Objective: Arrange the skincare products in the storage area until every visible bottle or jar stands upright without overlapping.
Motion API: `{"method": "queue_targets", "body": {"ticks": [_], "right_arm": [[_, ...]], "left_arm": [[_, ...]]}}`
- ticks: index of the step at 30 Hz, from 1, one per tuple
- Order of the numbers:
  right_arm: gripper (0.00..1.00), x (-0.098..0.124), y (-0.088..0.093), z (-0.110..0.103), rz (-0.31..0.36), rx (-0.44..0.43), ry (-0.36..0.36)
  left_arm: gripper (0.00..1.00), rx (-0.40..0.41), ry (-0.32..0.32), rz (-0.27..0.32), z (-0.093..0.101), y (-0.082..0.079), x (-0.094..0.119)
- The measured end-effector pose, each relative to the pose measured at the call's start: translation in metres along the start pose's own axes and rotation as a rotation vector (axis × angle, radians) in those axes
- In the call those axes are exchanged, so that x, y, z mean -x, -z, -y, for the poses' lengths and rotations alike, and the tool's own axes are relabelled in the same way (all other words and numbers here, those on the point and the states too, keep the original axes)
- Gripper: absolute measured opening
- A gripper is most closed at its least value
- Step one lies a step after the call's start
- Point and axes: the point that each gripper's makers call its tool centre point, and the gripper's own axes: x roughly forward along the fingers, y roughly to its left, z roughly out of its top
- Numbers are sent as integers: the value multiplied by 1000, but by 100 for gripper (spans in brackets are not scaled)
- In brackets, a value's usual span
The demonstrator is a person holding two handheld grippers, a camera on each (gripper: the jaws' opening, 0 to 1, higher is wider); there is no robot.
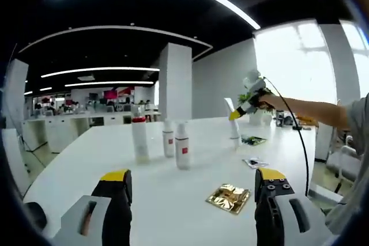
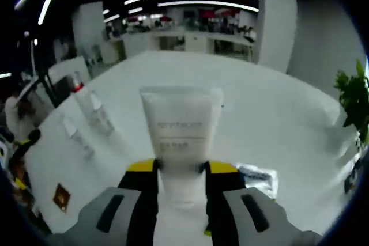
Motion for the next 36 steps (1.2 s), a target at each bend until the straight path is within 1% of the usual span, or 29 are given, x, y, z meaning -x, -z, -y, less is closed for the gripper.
{"method": "queue_targets", "body": {"ticks": [1, 3, 5, 8, 10, 14, 15, 16, 19, 20, 22, 26, 29, 35, 36], "right_arm": [[29, 3, -5, -2, 43, 2, 1], [29, 9, -11, -5, 95, 2, 3], [29, 17, -19, -13, 162, 17, -11], [29, 24, -22, -23, 195, 17, -21], [29, 30, -21, -34, 192, 21, -39], [29, 44, -23, -62, 233, 37, -95], [29, 48, -22, -72, 239, 49, -118], [29, 49, -22, -76, 243, 51, -126], [29, 56, -21, -97, 256, 70, -167], [29, 58, -21, -109, 266, 90, -184], [29, 59, -20, -123, 280, 111, -202], [29, 57, -15, -143, 301, 112, -243], [29, 47, -6, -159, 302, 89, -284], [30, 35, 7, -172, 302, 66, -309], [30, 34, 9, -175, 305, 75, -304]], "left_arm": [[90, 2, -1, 2, 0, 0, 0], [90, 2, -1, 4, -1, -1, 0], [90, 1, -1, 3, -1, -1, 0], [90, -4, 3, 3, 2, -1, -1], [90, -10, 13, 3, 5, -1, -2], [90, -5, 36, 4, 10, 0, -4], [90, -4, 39, 3, 12, 0, -5], [90, -6, 42, 0, 13, 1, -6], [90, -13, 45, -10, 16, 4, -8], [90, -16, 47, -12, 16, 4, -8], [90, -16, 49, -14, 17, 5, -8], [90, -14, 55, -14, 19, 6, -10], [90, -14, 57, -17, 20, 7, -10], [89, -11, 57, -20, 18, 8, -10], [89, -9, 53, -22, 18, 9, -11]]}}
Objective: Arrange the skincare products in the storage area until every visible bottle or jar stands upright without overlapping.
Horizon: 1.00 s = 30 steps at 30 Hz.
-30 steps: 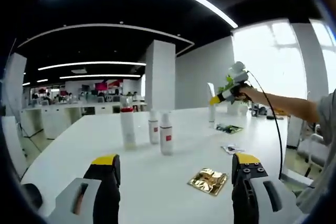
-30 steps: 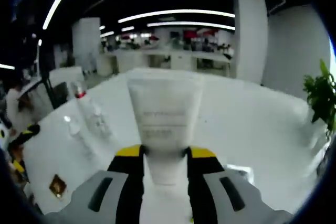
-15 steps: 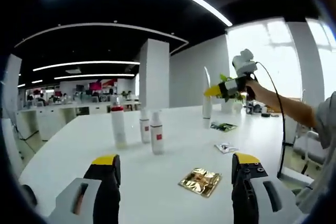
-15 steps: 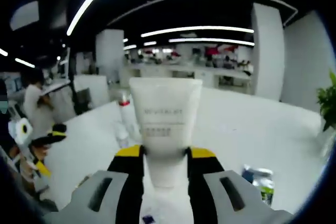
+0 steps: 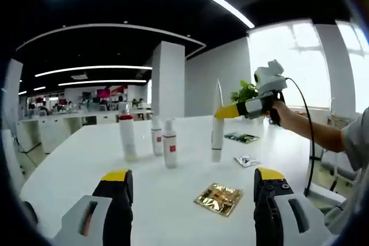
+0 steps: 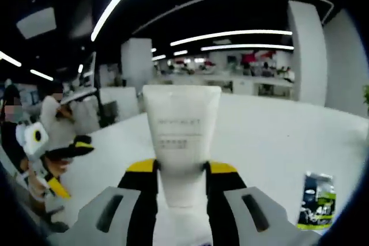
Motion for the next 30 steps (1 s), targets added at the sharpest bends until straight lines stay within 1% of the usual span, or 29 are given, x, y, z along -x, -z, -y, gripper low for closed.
{"method": "queue_targets", "body": {"ticks": [3, 5, 10, 11, 12, 16, 19, 21, 22, 24, 25, 26, 27, 28, 30], "right_arm": [[30, 0, 3, -4, -3, 38, 14], [30, -1, 5, -6, -7, 43, 15], [31, -3, 16, -5, -31, 15, 14], [31, -1, 13, -6, 0, 21, 12], [31, 0, 16, -7, -8, 27, 12], [31, 2, 15, -13, 11, 86, 10], [32, 2, 16, -12, 26, 95, 3], [32, 2, 15, -12, 49, 90, -10], [34, 3, 11, -12, 83, 84, -15], [41, 7, 0, -14, 162, 80, -29], [48, 10, -5, -14, 193, 87, -34], [51, 13, -6, -13, 203, 90, -29], [53, 16, -8, -12, 218, 93, -25], [52, 18, -9, -11, 229, 92, -21], [52, 22, -10, -10, 266, 75, -28]], "left_arm": [[88, 3, -3, -2, 0, 1, -1], [88, 10, 3, -3, 2, 2, -3], [88, 7, 29, -12, 12, 5, -8], [88, 6, 31, -13, 13, 5, -9], [88, 5, 35, -15, 14, 6, -10], [87, 8, 55, -24, 20, 9, -15], [87, 9, 66, -30, 25, 11, -17], [87, 10, 80, -29, 30, 11, -19], [87, 15, 90, -26, 34, 10, -20], [86, 32, 113, -14, 39, 6, -22], [86, 50, 139, -7, 44, 2, -24], [85, 59, 152, 2, 46, -1, -25], [84, 64, 169, 33, 50, -9, -27], [84, 68, 172, 57, 51, -15, -28], [83, 70, 174, 65, 53, -19, -33]]}}
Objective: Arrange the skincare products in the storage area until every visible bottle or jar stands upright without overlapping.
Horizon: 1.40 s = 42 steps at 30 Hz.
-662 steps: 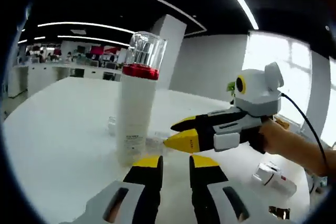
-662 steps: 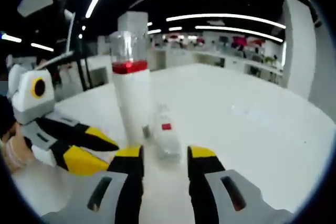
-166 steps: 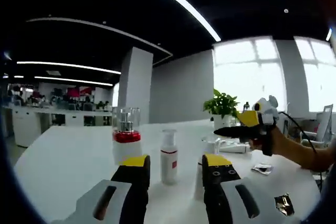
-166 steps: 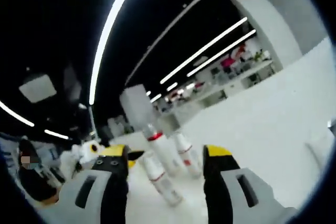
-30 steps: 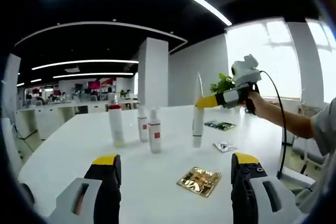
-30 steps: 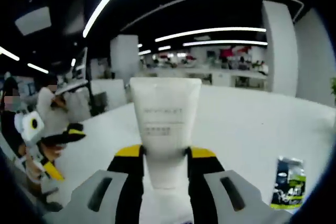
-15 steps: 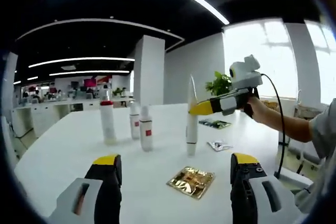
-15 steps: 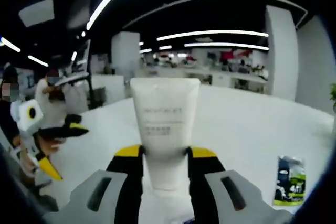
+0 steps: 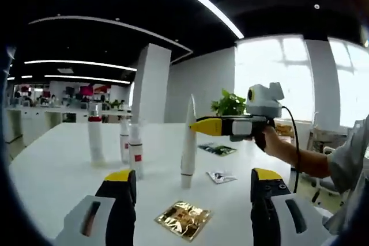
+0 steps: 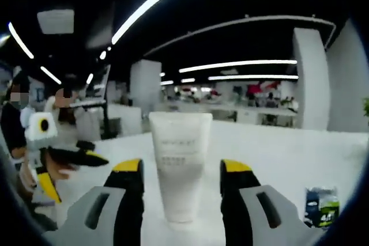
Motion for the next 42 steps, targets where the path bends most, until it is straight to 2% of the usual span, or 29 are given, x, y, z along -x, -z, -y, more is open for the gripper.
{"method": "queue_targets", "body": {"ticks": [2, 3, 4, 6, 8, 11, 12, 17, 22, 25, 29, 30, 32, 34, 42], "right_arm": [[56, 3, 0, 1, 30, -35, -8], [60, 7, -1, -4, 78, -88, -54], [67, 9, 1, -3, 86, -116, -57], [72, 18, 8, 3, 76, -145, -50], [70, 29, 12, 12, 81, -145, -19], [69, 49, 17, 22, 88, -140, 12], [69, 57, 19, 24, 87, -141, 14], [67, 82, 33, 29, 64, -123, 55], [64, 98, 49, 29, 32, -101, 80], [63, 99, 55, 29, 28, -117, 75], [62, 100, 68, 35, 21, -188, 84], [61, 100, 69, 35, 3, -191, 82], [59, 100, 63, 35, 36, -184, 86], [56, 98, 65, 35, 27, -189, 85], [51, 93, 73, 32, -19, -199, 70]], "left_arm": [[80, -4, 4, 8, 0, -5, -8], [78, -7, 5, 8, -1, -6, -14], [76, -4, 8, 7, -2, -8, -25], [71, -5, 37, -11, -1, -8, -42], [65, 14, 67, -41, 1, -4, -56], [59, 25, 72, -40, 1, -2, -70], [59, 28, 75, -54, 1, 2, -83], [58, 12, 71, -86, 1, 11, -105], [58, -2, 78, -122, 0, 20, -124], [57, -7, 64, -139, -4, 25, -131], [37, 9, 63, -137, -6, 30, -135], [34, 10, 61, -135, -7, 30, -136], [30, 9, 56, -136, -8, 30, -136], [24, 14, 48, -134, -10, 30, -136], [23, -15, 83, -133, -10, 28, -128]]}}
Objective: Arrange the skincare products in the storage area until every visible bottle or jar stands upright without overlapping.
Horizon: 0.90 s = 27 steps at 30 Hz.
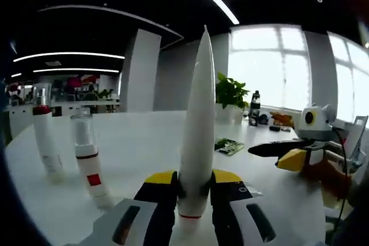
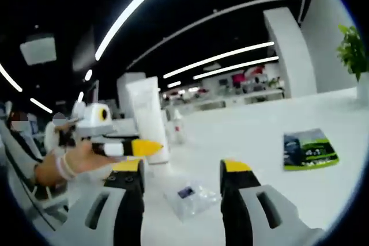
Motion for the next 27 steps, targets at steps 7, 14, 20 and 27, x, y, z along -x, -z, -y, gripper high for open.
{"method": "queue_targets", "body": {"ticks": [7, 14, 20, 27], "right_arm": [[50, -2, 4, -1, -22, 12, 0], [47, -3, 7, -1, -37, 27, 8], [46, -2, 9, 1, -41, 24, 11], [45, -2, 10, 2, -41, 23, 18]], "left_arm": [[22, -16, 30, -12, -11, 2, 24], [22, -45, 0, 0, -38, 4, 59], [22, -53, -59, 17, -67, 6, 87], [22, -60, -119, 21, -94, 7, 105]]}}
